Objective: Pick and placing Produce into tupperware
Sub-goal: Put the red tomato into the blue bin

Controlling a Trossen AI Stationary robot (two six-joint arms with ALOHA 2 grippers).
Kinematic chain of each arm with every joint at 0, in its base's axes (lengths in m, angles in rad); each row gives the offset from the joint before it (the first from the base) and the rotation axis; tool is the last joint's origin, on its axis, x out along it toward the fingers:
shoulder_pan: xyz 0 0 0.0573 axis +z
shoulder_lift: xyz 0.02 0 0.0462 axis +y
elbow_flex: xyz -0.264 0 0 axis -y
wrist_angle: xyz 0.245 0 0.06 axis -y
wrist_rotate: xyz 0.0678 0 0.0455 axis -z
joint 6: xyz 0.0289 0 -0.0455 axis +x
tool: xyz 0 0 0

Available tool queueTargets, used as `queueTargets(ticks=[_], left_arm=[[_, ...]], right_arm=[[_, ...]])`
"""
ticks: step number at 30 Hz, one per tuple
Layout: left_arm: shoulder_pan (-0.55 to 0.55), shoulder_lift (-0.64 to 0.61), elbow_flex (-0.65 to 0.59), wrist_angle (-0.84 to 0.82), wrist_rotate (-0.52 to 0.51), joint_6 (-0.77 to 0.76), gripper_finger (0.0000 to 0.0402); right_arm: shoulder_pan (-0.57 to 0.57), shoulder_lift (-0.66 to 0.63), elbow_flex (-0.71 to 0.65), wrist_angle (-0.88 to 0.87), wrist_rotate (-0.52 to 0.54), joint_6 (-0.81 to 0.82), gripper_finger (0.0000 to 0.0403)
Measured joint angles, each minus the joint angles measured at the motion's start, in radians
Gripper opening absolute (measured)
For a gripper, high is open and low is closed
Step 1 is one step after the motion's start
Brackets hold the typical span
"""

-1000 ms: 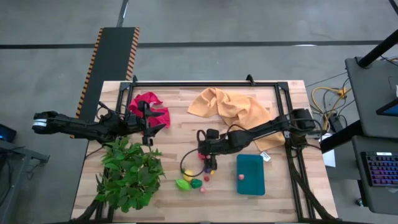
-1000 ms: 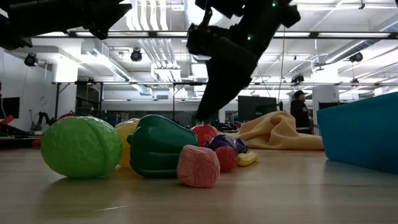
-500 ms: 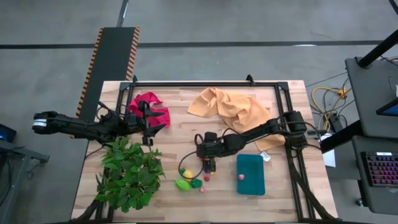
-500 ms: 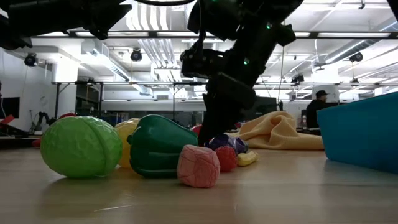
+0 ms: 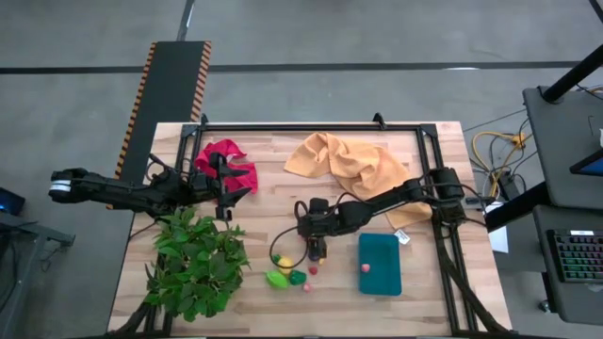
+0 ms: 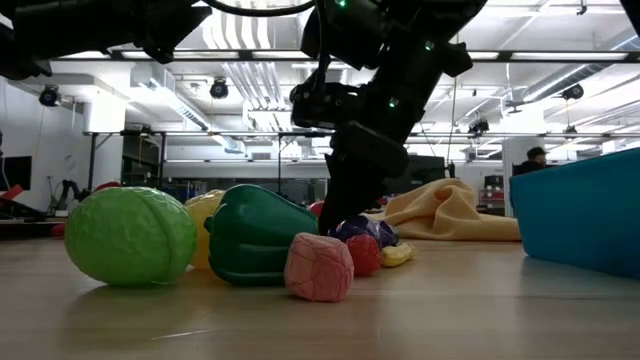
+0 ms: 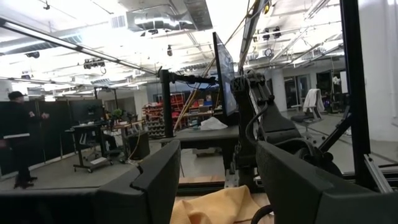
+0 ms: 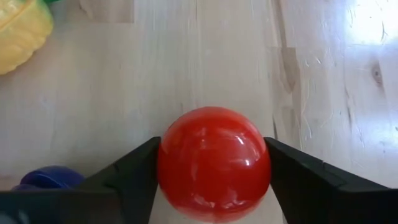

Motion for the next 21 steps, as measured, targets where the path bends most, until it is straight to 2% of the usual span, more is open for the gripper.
queueTargets(ticks=[4, 11, 21], left_arm=[[0.0, 0.001, 0.0, 0.0, 0.0, 0.0, 0.0196], [0.0, -0.001, 0.0, 0.0, 0.0, 0.0, 0.0196], [0.0, 0.0, -0.001, -0.001, 0.0, 0.0, 0.0196]], right_arm=[[0.0, 0.0, 0.0, 0.0, 0.0, 0.0, 0.0246], [0.0, 0.0, 0.0, -0.002, 0.008, 0.0, 0.0253], [0.0, -0.015, 0.0, -0.012, 0.008, 0.0, 0.0243]])
